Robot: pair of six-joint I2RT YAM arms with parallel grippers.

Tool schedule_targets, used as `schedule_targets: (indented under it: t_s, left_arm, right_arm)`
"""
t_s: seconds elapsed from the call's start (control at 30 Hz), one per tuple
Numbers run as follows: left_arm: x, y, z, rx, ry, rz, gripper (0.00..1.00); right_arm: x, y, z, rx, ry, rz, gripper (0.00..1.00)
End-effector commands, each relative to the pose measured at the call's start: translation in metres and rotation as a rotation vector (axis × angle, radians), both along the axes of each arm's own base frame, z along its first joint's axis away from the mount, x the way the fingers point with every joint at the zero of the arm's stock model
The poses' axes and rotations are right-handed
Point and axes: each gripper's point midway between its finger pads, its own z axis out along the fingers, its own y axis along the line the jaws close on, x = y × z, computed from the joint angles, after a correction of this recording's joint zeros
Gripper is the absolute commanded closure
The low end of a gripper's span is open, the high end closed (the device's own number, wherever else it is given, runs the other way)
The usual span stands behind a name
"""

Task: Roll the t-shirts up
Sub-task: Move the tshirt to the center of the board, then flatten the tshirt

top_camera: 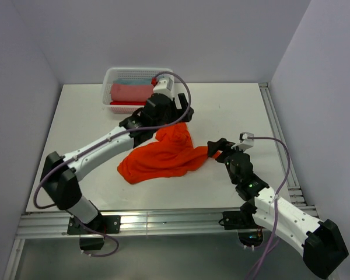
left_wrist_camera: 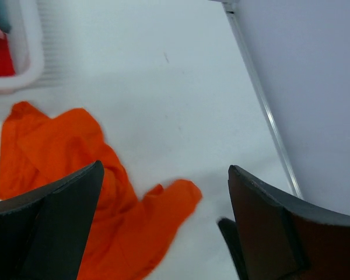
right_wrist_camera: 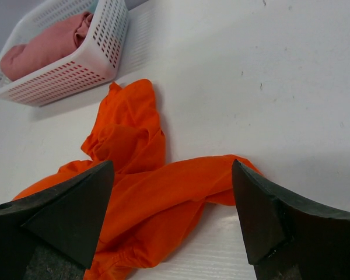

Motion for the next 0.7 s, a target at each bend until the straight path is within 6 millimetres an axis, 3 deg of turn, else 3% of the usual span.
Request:
schedule_targets:
  t_s: [0.0, 0.03, 0.07, 0.1, 0.13, 0.17, 0.2, 0.23, 0.27, 0.3, 0.33, 0.37, 0.4, 0.43, 0.47, 0.5, 0.53, 0.63, 0.67]
  left_arm:
    - [0.040, -0.022, -0.025, 0.039, 0.014, -0.130, 0.07]
    - [0.052, -0.030, -0.011, 0.028, -0.004, -0.145, 0.08]
    - [0.063, -0.034, -0.016, 0.033, 0.004, -0.147, 0.08]
    - [0.073, -0.046, -0.042, 0.040, 0.051, -0.197, 0.09]
    - [0.084, -0.056, -0.029, 0.003, 0.023, -0.221, 0.09]
    - [0.096, -0.059, -0.031, -0.014, 0.026, -0.233, 0.09]
    - [0.108, -0.067, -0.061, -0.014, 0.082, -0.237, 0.10]
    - [0.116, -0.077, -0.047, -0.055, 0.064, -0.272, 0.11]
    - [0.128, -0.076, -0.053, -0.064, 0.076, -0.266, 0.11]
    - [0.139, -0.079, -0.082, -0.056, 0.125, -0.247, 0.12]
    - [0.153, -0.081, -0.072, -0.072, 0.101, -0.223, 0.12]
    - [0.164, -0.078, -0.080, -0.065, 0.112, -0.190, 0.12]
    - [0.174, -0.074, -0.108, -0.040, 0.157, -0.146, 0.12]
    - [0.187, -0.069, -0.104, -0.036, 0.133, -0.088, 0.12]
    - [0.198, -0.061, -0.110, -0.034, 0.135, -0.043, 0.12]
    - [0.205, -0.056, -0.129, -0.019, 0.156, -0.011, 0.12]
    - [0.214, -0.050, -0.130, -0.022, 0.156, 0.027, 0.12]
    - [0.236, -0.018, -0.152, -0.050, 0.213, 0.108, 0.13]
    - [0.251, 0.008, -0.154, -0.047, 0.207, 0.190, 0.13]
  right_arm:
    - [0.005, -0.001, 0.020, 0.032, -0.056, -0.017, 0.12]
    - [0.005, -0.001, 0.021, 0.033, -0.056, -0.021, 0.12]
    - [0.005, -0.001, 0.021, 0.031, -0.054, -0.021, 0.12]
    - [0.005, -0.002, 0.020, 0.029, -0.051, -0.024, 0.12]
    - [0.005, -0.002, 0.019, 0.026, -0.048, -0.027, 0.12]
    - [0.006, -0.003, 0.019, 0.026, -0.049, -0.032, 0.12]
    - [0.005, -0.003, 0.020, 0.027, -0.051, -0.032, 0.12]
    - [0.005, -0.004, 0.020, 0.027, -0.053, -0.033, 0.12]
    - [0.005, -0.004, 0.020, 0.025, -0.052, -0.036, 0.12]
    - [0.005, -0.005, 0.020, 0.026, -0.054, -0.038, 0.13]
    - [0.004, -0.005, 0.020, 0.029, -0.055, -0.036, 0.13]
    - [0.005, -0.005, 0.020, 0.029, -0.056, -0.039, 0.13]
    - [0.005, -0.006, 0.020, 0.029, -0.057, -0.041, 0.13]
    - [0.005, -0.006, 0.020, 0.029, -0.057, -0.041, 0.13]
    - [0.005, -0.005, 0.020, 0.028, -0.055, -0.040, 0.13]
    - [0.004, -0.005, 0.019, 0.027, -0.054, -0.038, 0.13]
    - [0.005, -0.005, 0.019, 0.028, -0.052, -0.040, 0.13]
    - [0.005, -0.004, 0.019, 0.029, -0.051, -0.037, 0.13]
    - [0.005, -0.004, 0.020, 0.031, -0.053, -0.037, 0.13]
